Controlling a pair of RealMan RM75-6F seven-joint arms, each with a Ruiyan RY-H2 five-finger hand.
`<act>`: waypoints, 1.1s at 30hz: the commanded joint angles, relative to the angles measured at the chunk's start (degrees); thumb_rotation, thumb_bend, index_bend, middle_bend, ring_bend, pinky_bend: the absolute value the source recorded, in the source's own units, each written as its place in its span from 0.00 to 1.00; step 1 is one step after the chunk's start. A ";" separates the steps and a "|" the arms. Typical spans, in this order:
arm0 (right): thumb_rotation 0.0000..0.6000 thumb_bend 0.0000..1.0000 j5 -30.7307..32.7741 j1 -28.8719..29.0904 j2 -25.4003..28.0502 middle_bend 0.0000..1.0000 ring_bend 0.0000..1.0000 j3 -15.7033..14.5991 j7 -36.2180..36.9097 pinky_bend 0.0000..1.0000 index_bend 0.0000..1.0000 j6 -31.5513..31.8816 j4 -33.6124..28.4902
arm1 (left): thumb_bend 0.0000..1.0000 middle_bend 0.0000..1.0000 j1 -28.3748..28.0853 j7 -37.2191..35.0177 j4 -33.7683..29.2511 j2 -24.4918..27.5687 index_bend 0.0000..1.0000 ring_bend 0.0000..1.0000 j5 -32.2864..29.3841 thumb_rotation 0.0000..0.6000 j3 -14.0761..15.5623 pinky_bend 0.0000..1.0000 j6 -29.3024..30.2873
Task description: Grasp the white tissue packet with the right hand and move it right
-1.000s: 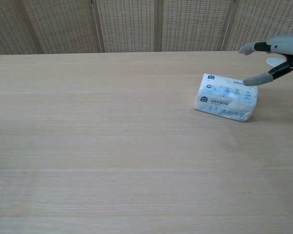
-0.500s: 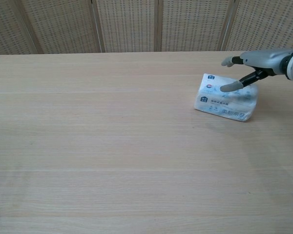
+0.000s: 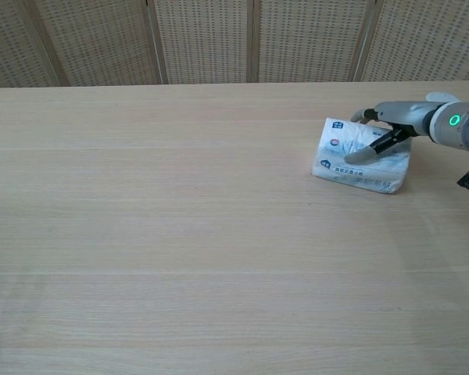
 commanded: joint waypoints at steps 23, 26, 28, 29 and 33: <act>1.00 0.22 -19.44 -6.42 11.99 0.89 0.80 5.71 17.74 0.81 0.45 20.57 -21.40 | 0.32 0.00 -0.49 0.11 0.45 -0.69 0.12 0.00 0.06 1.00 -0.12 0.00 -0.96; 1.00 0.22 -21.34 -6.53 14.33 0.88 0.80 7.40 19.09 0.82 0.44 23.59 -25.73 | 0.32 0.00 -0.38 0.16 0.34 -0.81 0.12 0.00 0.24 1.00 -0.01 0.00 -0.79; 1.00 0.22 -22.26 -6.45 15.79 0.88 0.80 8.57 19.70 0.82 0.44 25.18 -28.35 | 0.32 0.00 -0.12 0.20 0.16 -0.78 0.12 0.00 0.56 1.00 0.13 0.00 -0.32; 1.00 0.22 -22.49 -6.40 16.42 0.88 0.80 9.06 19.98 0.81 0.44 25.67 -29.41 | 0.32 0.00 0.03 0.19 0.07 -0.73 0.12 0.00 0.72 1.00 0.22 0.00 -0.08; 1.00 0.22 -23.06 -6.24 18.68 0.88 0.80 11.24 21.31 0.81 0.44 27.67 -33.06 | 0.32 0.00 0.78 0.10 -0.20 -0.33 0.12 0.00 1.09 1.00 0.53 0.00 1.02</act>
